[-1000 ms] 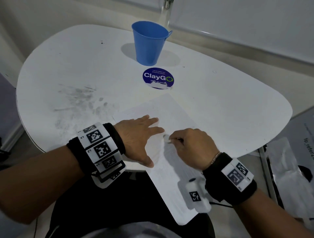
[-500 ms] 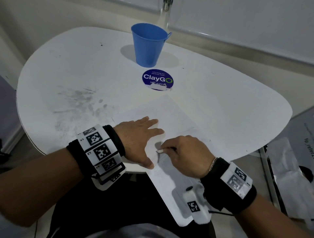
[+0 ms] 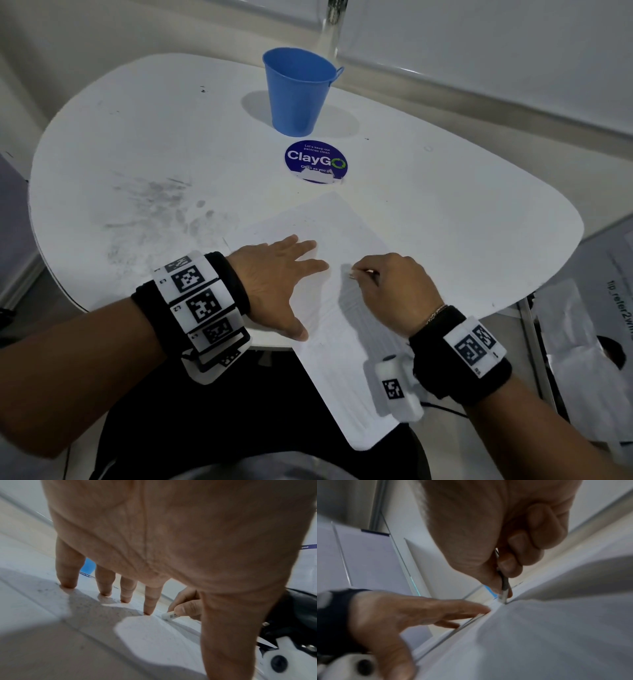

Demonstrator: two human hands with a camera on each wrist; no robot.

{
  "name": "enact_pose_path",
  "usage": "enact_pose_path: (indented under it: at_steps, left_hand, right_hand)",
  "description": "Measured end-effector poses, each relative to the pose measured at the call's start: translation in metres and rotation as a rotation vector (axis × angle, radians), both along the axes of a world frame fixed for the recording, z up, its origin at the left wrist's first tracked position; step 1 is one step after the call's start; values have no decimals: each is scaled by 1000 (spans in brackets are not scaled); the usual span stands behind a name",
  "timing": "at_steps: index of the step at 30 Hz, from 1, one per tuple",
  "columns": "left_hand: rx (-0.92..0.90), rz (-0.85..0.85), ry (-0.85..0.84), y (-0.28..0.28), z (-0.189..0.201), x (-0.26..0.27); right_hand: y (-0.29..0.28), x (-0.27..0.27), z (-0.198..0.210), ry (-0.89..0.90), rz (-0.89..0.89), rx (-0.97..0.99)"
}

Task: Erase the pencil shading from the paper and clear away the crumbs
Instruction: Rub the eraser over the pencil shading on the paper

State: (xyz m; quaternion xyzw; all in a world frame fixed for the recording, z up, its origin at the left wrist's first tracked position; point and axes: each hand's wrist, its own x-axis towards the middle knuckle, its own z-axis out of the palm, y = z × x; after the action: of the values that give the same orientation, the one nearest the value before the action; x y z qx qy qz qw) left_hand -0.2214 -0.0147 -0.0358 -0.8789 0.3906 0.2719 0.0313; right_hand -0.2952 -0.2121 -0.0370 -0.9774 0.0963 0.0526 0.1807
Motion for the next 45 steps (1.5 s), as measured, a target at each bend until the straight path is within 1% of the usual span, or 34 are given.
enact_pose_path:
  at_steps: [5,10,12,14,16,17,20,21,22,25,26,27,29,31,32,34,36,41,43,45]
  left_hand:
    - [-1,-9,-9,-1,-1,2]
    - [-61,-13,-64,-4,-5,2]
    - [-49,-3,-70,-3,-6,3]
    - [-20,-7,-72,-3,-6,2]
    - [2,-19,-85,-3,-4,2]
    - [5,-21,-89,-3,-4,2]
    - [-2,-19,-87,-2,-4,2]
    - [-3,-17,-88,-3,-4,3]
    - [-1,-16,-90,-3,-5,3]
    - [20,-18,-91,-4,-4,3]
    - [29,-18,-93,-4,-3,3]
    - [37,-19,-98,-4,-3,3]
    - [48,-18,-108,-3,-2,1]
    - [51,-17,-122,-4,-2,0]
    - [54,-19,-130,-4,-2,-1]
    - [64,-25,-138,-4,0,-1]
    - [67,-24,-135,-2,0,-1]
    - [41,-7,-111,2,-1,-1]
    - [10,3,-107,1,-1,-1]
    - [-8,16,-92,0,-2,-1]
  right_hand:
    - [6,-2,-1,-15,7,36]
    - [8,-4,0,-15,37,35]
    - [14,-7,-1,-20,75,25]
    - [23,-12,1,-9,146,62]
    - [23,-12,5,21,173,93]
    - [18,-9,6,24,150,75]
    - [-4,1,7,-30,-26,37]
    - [-7,1,6,-47,-49,38]
    - [-5,0,6,-44,-36,40]
    - [15,-8,6,38,110,90]
    - [15,-8,7,54,126,112]
    - [11,-4,7,56,104,131]
    - [-4,3,7,23,-5,155]
    - [-13,5,6,-25,-84,129]
    - [-12,4,4,-36,-81,101]
    - [1,-1,0,-30,-9,49]
    - [13,-5,-3,-6,49,42]
    - [9,-4,2,-16,36,148]
    - [5,-3,3,-23,37,164]
    - [-3,0,4,-25,-3,170]
